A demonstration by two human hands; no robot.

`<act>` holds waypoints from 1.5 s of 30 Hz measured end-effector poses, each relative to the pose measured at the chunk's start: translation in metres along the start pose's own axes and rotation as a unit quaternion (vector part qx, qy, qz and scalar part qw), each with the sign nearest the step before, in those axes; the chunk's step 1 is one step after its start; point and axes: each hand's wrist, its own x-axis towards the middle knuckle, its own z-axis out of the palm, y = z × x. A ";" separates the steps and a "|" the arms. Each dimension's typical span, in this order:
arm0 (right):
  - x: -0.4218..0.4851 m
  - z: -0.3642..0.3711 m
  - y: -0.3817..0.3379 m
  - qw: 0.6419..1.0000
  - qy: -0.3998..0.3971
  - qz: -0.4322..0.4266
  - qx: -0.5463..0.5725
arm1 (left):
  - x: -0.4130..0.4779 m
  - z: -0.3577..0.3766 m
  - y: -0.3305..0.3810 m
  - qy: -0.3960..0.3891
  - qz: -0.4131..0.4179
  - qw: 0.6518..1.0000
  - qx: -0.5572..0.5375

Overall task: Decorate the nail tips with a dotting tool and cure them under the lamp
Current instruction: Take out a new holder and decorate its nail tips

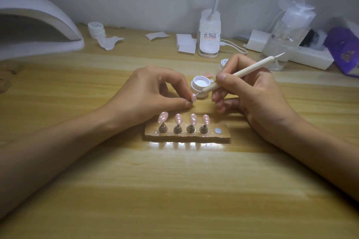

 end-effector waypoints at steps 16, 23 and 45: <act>0.001 -0.001 0.002 1.000 -0.008 0.003 -0.002 | 0.000 -0.001 0.000 0.004 -0.007 1.000 0.007; 0.001 -0.001 0.002 1.000 -0.007 0.004 -0.003 | 0.001 -0.001 -0.001 0.005 -0.003 1.000 0.011; -0.002 0.000 -0.004 0.995 0.045 -0.089 0.003 | 0.000 -0.002 0.000 0.003 0.009 1.000 0.011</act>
